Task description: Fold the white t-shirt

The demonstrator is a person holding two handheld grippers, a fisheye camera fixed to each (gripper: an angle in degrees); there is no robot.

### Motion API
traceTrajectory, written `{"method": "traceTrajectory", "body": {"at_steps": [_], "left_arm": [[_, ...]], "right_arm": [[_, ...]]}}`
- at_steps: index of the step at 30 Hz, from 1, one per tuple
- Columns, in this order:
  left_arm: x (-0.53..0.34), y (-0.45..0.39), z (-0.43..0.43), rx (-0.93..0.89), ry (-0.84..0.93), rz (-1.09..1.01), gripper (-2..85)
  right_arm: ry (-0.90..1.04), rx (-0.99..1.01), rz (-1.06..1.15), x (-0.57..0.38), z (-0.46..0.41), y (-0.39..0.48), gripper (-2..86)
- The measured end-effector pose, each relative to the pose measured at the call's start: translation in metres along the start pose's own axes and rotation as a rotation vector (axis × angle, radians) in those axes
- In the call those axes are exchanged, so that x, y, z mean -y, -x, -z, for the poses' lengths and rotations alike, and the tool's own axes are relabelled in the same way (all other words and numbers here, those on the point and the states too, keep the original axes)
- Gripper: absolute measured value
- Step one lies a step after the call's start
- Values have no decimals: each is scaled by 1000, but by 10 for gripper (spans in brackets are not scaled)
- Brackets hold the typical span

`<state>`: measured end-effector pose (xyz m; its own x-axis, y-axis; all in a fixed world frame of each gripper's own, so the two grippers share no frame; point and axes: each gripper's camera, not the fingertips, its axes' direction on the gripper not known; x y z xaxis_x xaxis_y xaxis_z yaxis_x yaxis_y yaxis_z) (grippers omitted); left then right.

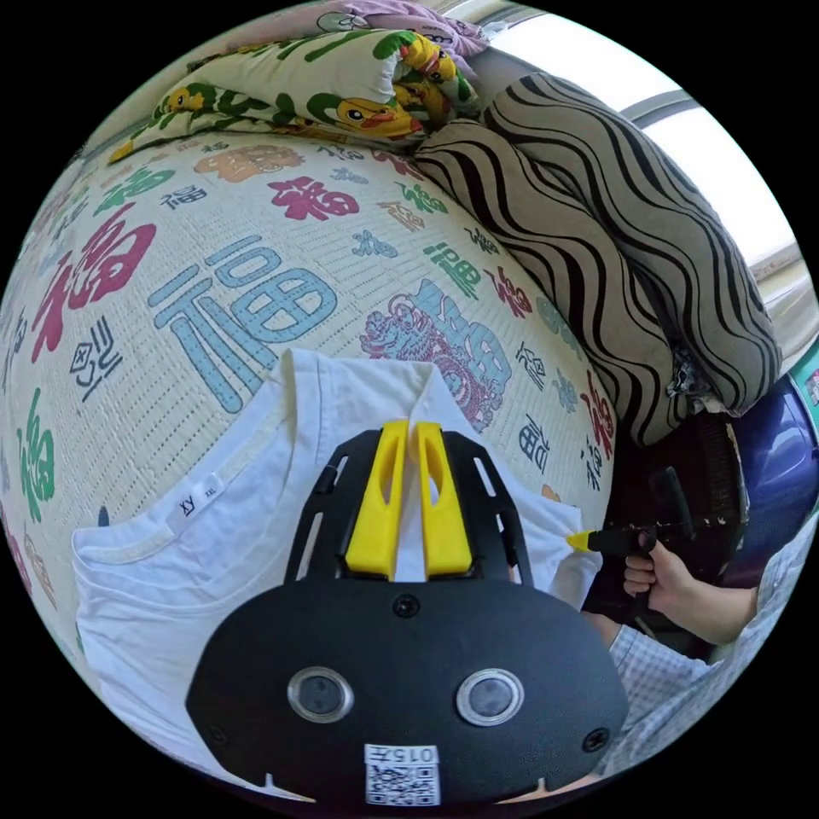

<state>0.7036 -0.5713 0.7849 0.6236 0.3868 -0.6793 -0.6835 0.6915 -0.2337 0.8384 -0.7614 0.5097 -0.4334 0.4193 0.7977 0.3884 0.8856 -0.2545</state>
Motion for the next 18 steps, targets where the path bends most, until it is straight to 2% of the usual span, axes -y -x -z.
{"method": "traceTrajectory", "body": {"at_steps": [3,6,9,13,16,18], "left_arm": [[-12,12,7,-28,16,67,55],[-32,13,35,-39,-44,82,76],[-57,11,48,12,-6,69,82],[-84,12,37,33,130,56,64],[-96,12,35,42,165,53,7],[-103,14,40,24,175,60,-1]], "right_arm": [[88,-91,101,5,-8,16,57],[28,-279,246,11,3,45,81],[-8,-278,404,36,-2,77,86],[111,-279,550,95,-64,123,93],[212,-381,624,123,-122,150,83],[274,-492,622,133,-153,159,44]]}}
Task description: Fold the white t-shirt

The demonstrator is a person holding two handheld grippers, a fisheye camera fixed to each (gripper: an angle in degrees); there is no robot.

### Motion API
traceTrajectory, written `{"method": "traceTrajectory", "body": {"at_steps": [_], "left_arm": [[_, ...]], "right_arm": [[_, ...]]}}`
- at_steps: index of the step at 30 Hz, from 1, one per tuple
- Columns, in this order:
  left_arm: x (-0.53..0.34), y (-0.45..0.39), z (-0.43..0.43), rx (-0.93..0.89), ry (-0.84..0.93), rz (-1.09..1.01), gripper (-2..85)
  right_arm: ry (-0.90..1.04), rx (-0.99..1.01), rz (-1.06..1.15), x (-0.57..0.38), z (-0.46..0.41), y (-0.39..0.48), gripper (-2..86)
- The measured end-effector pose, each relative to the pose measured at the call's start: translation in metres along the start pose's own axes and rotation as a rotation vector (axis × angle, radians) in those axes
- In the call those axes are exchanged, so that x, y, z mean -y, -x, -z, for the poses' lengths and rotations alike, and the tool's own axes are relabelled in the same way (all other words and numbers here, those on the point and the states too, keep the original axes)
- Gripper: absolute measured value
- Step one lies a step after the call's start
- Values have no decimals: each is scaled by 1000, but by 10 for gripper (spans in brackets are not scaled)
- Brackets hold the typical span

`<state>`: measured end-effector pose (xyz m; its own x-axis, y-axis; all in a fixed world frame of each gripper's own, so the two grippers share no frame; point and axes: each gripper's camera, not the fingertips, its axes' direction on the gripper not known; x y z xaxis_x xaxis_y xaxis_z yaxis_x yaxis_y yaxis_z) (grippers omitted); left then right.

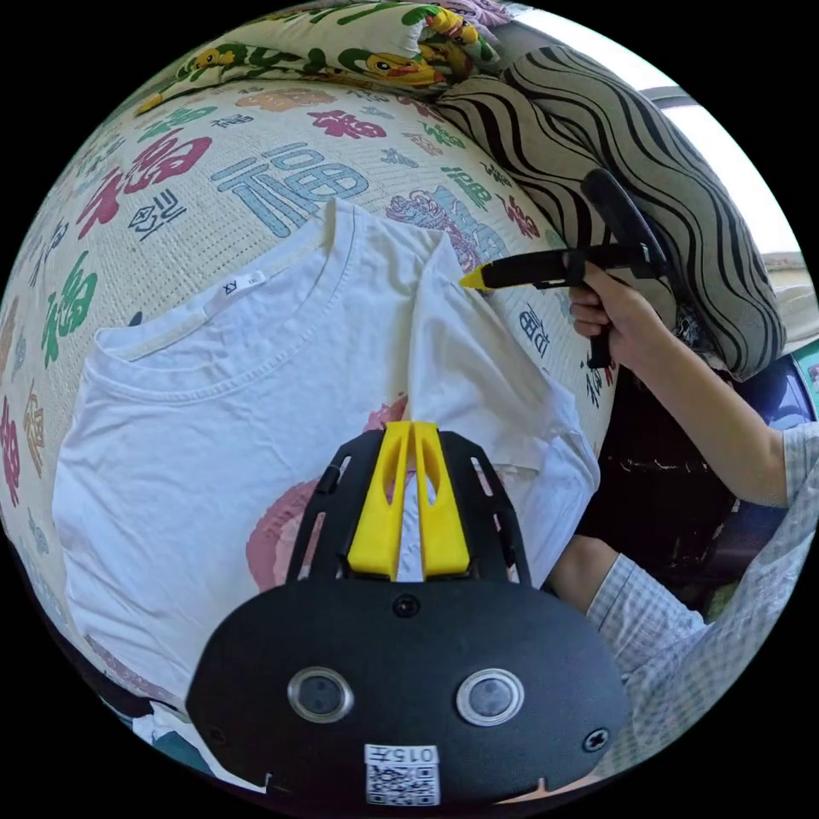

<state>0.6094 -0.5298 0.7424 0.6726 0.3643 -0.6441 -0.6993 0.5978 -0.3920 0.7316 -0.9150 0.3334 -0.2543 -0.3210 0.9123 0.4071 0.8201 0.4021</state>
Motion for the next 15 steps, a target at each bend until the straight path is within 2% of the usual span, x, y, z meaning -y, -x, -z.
{"method": "traceTrajectory", "body": {"at_steps": [1,4,7,10,15], "left_arm": [[-7,2,6,-1,-9,17,-3],[-26,12,23,4,-81,62,-1],[-36,22,19,25,-57,86,19],[-40,33,15,-20,-4,130,69],[-32,29,51,-20,-148,78,81]], "right_arm": [[16,-89,30,7,-5,8,22],[-42,-126,71,19,-3,22,5],[-6,-65,91,30,-16,28,10],[4,-111,69,19,-17,32,33],[-88,23,-76,-51,2,13,72]]}}
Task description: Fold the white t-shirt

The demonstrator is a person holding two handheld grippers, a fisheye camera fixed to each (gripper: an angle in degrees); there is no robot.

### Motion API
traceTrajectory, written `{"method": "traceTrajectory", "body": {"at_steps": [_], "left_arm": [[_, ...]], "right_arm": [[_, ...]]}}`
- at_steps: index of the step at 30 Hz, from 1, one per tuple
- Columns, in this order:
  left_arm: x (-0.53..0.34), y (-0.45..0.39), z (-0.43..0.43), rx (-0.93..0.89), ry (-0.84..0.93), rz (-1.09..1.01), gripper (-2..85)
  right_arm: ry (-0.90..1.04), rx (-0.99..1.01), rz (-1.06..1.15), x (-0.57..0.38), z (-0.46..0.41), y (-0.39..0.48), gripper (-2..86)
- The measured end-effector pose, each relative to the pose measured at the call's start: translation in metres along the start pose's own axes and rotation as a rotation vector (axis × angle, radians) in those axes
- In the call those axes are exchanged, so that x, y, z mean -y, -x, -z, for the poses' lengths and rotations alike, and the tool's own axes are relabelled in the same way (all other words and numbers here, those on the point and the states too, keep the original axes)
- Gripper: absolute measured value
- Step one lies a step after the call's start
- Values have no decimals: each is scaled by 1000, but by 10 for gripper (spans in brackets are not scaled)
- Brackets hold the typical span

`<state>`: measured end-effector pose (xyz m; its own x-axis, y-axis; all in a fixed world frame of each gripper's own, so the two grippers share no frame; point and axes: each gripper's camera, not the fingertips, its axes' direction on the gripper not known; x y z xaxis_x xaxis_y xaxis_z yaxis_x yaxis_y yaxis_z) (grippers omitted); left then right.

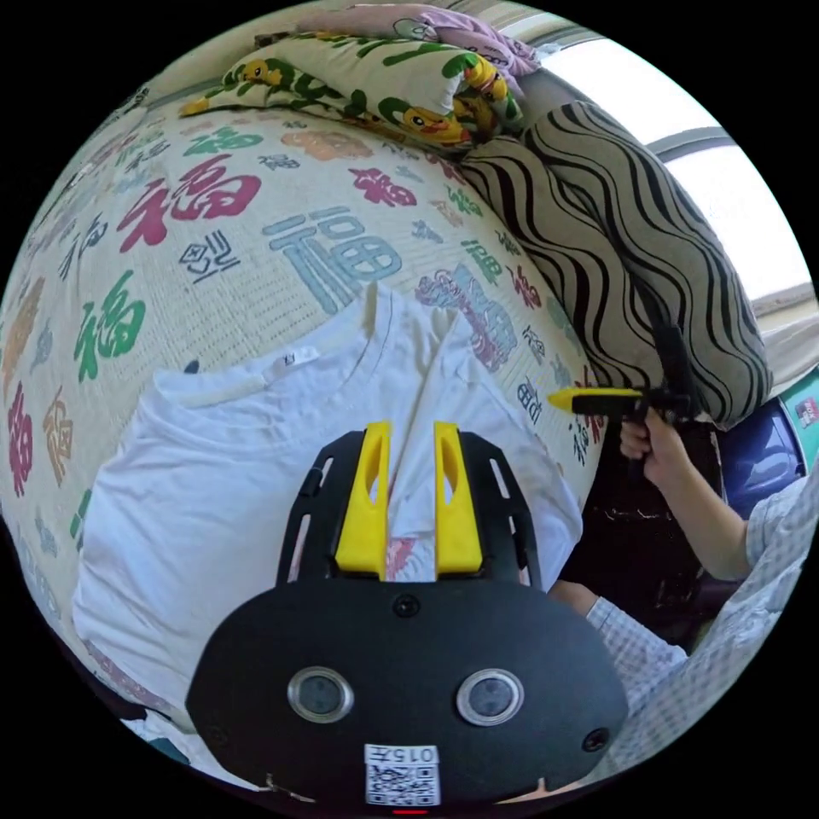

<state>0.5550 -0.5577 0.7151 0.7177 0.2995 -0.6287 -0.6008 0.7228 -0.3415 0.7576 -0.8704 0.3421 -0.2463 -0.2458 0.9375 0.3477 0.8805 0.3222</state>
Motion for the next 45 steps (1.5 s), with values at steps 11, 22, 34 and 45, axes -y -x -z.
{"method": "traceTrajectory", "body": {"at_steps": [11,22,34,45], "left_arm": [[53,-22,-51,-9,101,-141,1],[-29,-5,8,-6,-39,-50,77],[-381,87,195,263,-371,585,78],[-531,164,205,124,-415,881,87]], "right_arm": [[117,-99,8,-35,-78,7,-4],[83,-112,-64,-32,-98,15,36],[201,-8,344,54,-181,201,56],[440,-46,730,128,-430,494,87]]}}
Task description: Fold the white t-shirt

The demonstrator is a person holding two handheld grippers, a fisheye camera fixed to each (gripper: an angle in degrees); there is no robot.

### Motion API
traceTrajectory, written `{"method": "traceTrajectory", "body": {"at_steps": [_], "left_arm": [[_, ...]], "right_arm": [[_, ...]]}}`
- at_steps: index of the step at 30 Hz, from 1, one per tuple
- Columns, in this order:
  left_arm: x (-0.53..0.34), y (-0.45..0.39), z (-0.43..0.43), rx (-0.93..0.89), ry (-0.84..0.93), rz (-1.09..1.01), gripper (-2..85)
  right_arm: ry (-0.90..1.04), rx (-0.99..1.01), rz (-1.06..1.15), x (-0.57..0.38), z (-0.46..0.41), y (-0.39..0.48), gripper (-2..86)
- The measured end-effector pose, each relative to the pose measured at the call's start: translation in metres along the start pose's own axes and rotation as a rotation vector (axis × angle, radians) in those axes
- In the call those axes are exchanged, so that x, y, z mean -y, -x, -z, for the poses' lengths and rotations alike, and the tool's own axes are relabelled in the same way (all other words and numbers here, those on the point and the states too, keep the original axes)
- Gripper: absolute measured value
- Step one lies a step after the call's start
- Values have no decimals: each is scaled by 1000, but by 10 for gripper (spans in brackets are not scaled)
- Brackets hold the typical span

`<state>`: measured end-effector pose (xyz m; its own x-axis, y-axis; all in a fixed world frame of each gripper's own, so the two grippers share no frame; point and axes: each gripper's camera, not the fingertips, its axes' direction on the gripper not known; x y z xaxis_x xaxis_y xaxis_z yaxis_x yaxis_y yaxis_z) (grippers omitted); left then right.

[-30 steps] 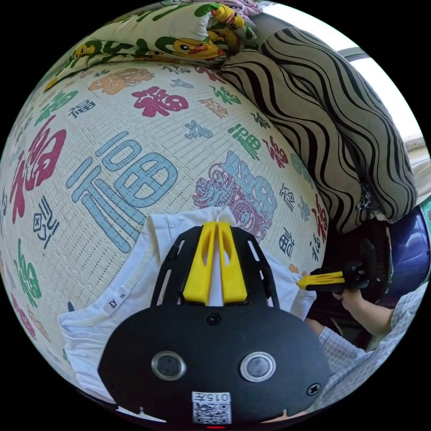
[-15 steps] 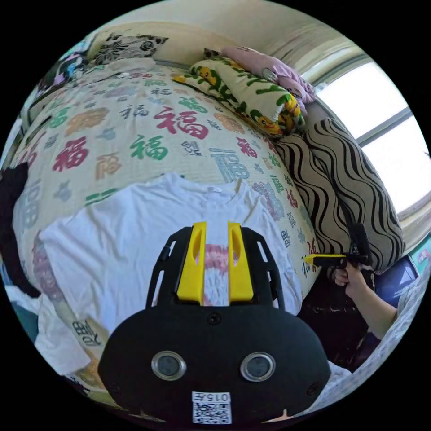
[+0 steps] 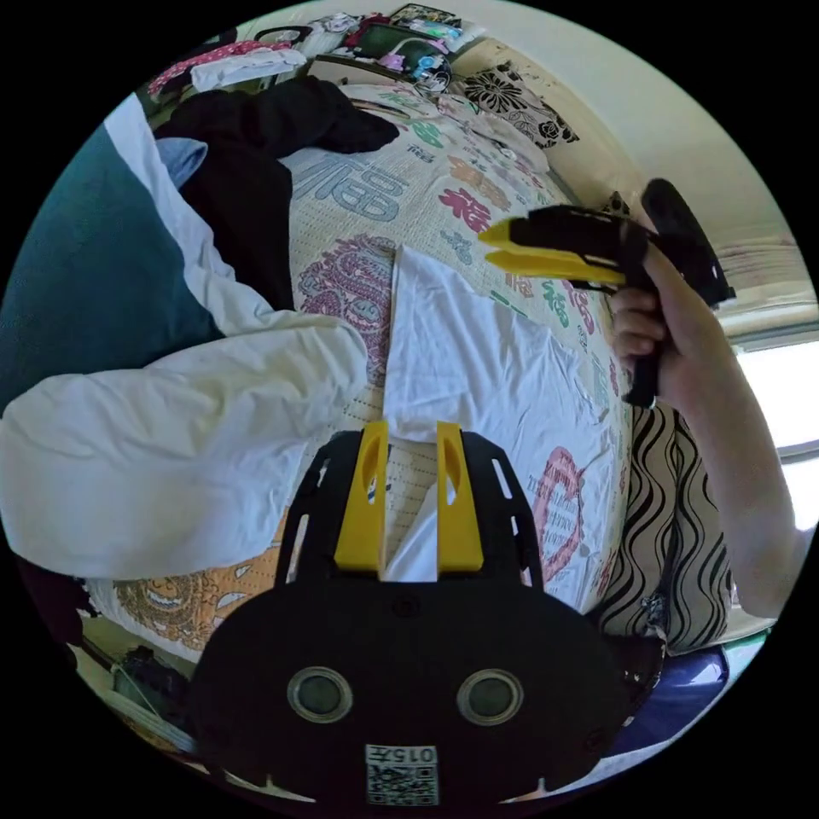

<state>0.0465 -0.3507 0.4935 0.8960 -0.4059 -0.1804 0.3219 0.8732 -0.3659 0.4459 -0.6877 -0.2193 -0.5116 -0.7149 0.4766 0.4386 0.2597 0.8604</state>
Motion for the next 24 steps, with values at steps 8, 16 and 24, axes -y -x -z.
{"method": "traceTrajectory", "body": {"at_steps": [8,16,24], "left_arm": [[-18,26,1,47,39,11,57],[-41,44,34,-28,-24,15,-7],[-74,-15,94,60,-196,-216,-9]], "right_arm": [[190,-293,-134,92,-91,7,59],[128,-146,-124,100,-72,-4,8],[-147,223,-114,51,26,-39,4]]}}
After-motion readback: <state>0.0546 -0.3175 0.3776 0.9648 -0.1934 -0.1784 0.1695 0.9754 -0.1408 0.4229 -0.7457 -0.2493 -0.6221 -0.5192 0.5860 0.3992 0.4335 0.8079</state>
